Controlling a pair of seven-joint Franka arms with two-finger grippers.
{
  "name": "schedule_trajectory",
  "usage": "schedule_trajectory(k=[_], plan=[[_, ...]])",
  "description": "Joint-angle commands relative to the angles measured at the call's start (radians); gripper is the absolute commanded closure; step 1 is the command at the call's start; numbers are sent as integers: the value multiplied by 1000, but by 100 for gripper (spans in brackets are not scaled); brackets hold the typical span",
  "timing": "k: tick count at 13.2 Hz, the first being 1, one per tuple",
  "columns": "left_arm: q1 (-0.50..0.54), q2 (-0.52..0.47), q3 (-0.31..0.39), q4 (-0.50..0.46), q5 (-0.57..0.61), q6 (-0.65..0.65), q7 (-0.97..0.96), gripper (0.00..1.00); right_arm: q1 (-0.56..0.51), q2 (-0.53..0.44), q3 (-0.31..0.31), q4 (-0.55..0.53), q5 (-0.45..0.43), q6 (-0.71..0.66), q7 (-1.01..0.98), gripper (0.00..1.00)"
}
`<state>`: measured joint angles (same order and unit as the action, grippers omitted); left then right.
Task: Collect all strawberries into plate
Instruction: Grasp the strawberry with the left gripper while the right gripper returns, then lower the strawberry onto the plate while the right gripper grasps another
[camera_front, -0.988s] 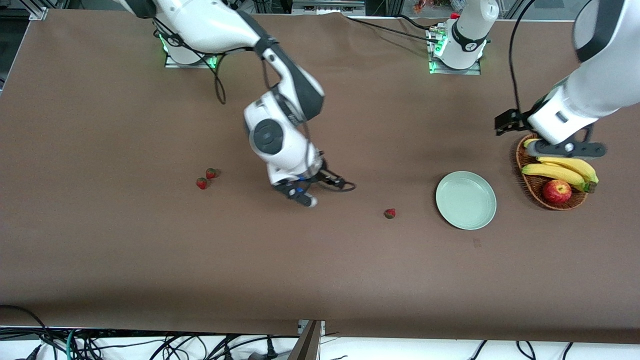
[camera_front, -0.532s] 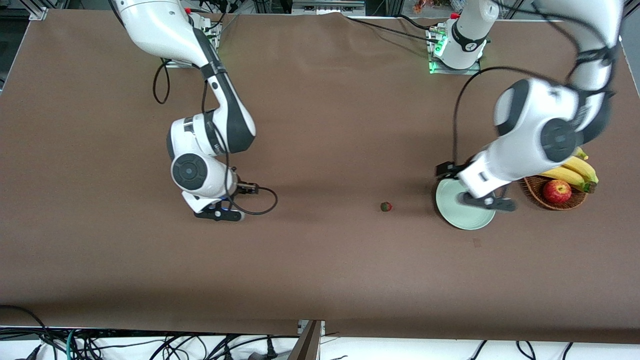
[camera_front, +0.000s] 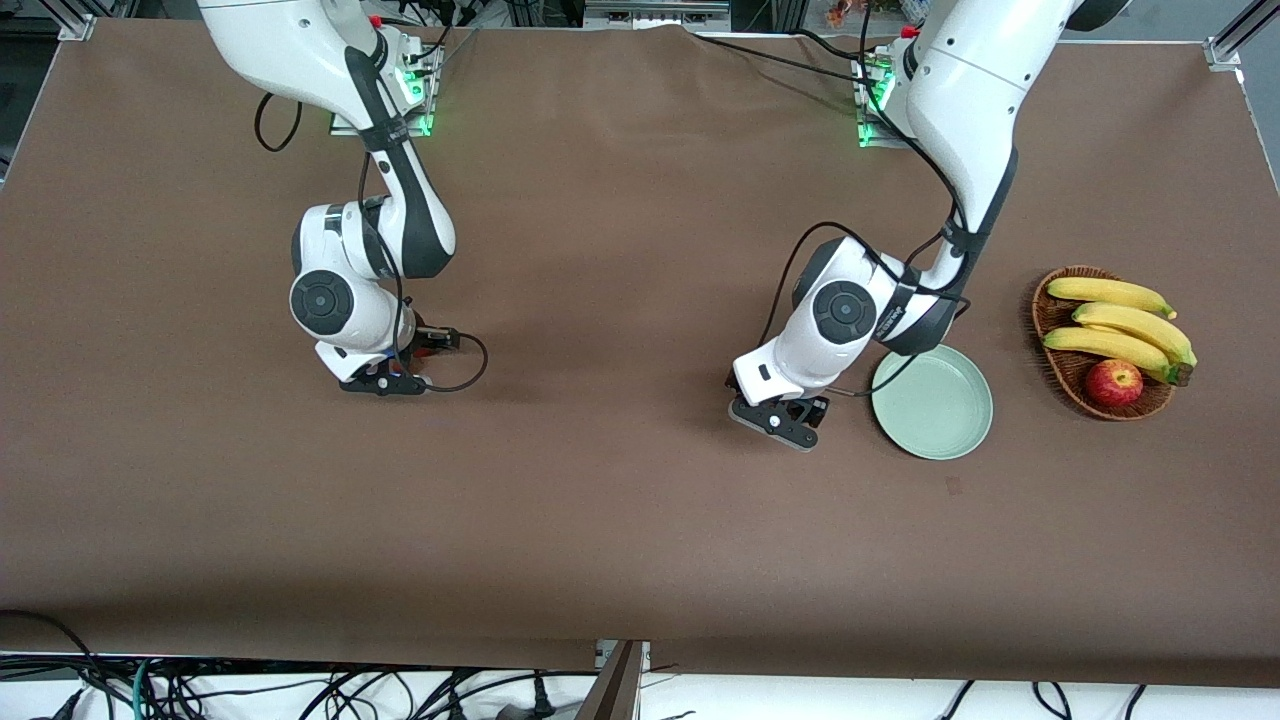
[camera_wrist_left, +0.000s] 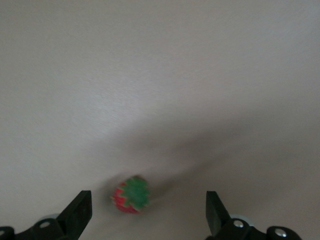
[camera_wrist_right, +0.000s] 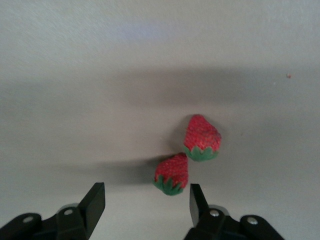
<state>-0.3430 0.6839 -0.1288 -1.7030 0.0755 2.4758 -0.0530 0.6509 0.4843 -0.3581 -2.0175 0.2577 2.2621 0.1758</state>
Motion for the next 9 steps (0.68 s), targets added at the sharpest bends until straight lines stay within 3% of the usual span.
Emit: schedule_trajectory(k=[1,3,4,6,7,8,9], plan=[[1,11,6,8,47,9,27,0,15,-36,-10,-108,-2,118,-15,28],[4,29,6,6,47,23,27,0,13,-26,-10,-107,-2,137,-18,34],[9,45,6,5,46,23,25,8,9,-26,-10,-104,0,137,-22,39],[13,43,6,-4,46,22,25,73,9,-26,-10,-99,0,137,-22,58],[12,37,6,-4,47,22,27,92,9,-26,-9,-96,0,137,-22,70],[10,25,6,-1,47,15,27,100,9,-26,-9,-93,2,136,-21,79],[13,8,6,-4,47,9,38,100,9,-24,-9,-92,2,137,-21,86]])
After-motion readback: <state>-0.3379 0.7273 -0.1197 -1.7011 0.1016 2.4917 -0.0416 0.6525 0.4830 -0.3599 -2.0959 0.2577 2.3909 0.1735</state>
